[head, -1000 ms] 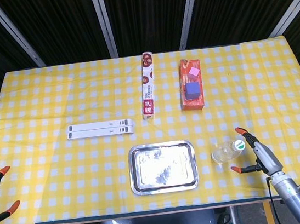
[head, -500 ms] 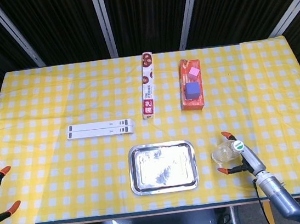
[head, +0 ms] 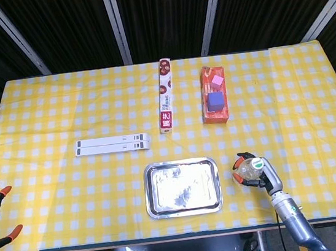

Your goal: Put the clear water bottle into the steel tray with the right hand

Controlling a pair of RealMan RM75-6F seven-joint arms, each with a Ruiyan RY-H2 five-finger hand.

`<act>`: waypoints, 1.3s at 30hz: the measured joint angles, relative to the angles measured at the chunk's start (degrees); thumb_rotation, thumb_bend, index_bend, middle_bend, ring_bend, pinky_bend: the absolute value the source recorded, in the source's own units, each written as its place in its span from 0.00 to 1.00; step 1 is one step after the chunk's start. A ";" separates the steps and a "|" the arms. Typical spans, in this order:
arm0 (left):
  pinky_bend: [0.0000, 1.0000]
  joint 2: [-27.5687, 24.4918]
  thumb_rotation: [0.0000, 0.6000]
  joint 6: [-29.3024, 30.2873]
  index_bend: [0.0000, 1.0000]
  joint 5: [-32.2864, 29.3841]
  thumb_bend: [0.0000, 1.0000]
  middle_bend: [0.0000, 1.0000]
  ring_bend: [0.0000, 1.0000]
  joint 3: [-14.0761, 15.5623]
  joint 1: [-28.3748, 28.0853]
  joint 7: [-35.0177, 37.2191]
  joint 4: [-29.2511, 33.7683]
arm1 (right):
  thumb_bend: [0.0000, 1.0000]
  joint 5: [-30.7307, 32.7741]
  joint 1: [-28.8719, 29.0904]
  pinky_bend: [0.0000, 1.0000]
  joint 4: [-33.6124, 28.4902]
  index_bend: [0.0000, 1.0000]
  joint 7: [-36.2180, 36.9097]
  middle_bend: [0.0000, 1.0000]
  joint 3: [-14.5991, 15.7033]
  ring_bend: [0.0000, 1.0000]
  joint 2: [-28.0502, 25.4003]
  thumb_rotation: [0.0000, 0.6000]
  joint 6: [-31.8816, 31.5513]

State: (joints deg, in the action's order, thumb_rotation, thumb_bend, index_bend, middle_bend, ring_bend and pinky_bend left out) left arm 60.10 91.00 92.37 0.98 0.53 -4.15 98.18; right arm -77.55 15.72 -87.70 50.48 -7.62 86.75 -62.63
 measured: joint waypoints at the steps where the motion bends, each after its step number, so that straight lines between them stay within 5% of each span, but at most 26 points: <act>1: 0.00 -0.05 1.00 0.01 0.15 0.00 0.20 0.00 0.00 -0.01 0.00 0.14 -0.01 | 0.55 0.46 -0.11 0.00 0.07 0.79 -0.48 0.59 -0.19 0.24 0.53 1.00 -0.15; 11: 0.00 -0.51 1.00 0.45 0.16 0.22 0.20 0.00 0.00 0.04 0.19 1.38 -0.12 | 0.57 -0.36 -0.88 0.00 -2.60 0.79 -0.23 0.59 -0.50 0.24 0.49 1.00 -1.61; 24: 0.00 -0.38 1.00 0.14 0.16 0.02 0.20 0.00 0.00 0.02 0.12 1.05 -0.13 | 0.57 1.25 0.66 0.00 -21.14 0.79 -19.23 0.59 -1.05 0.24 -1.86 1.00 -2.85; 33: 0.00 -0.45 1.00 -0.18 0.16 -0.29 0.20 0.00 0.00 -0.08 -0.05 1.38 -0.22 | 0.58 5.99 2.99 0.00 -24.66 0.79 -26.32 0.59 -1.61 0.24 3.59 1.00 -1.64; 39: 0.00 -0.72 1.00 -0.32 0.16 -0.75 0.20 0.00 0.00 -0.25 -0.09 2.20 -0.35 | 0.59 6.52 3.87 0.00 -29.21 0.79 -28.87 0.59 -4.92 0.24 0.79 1.00 -2.30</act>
State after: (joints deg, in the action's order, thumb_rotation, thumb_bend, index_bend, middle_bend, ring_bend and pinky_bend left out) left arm 59.38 90.68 91.62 0.73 0.44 -1.95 97.83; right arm -71.03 19.59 -116.90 21.61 -12.54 87.54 -64.93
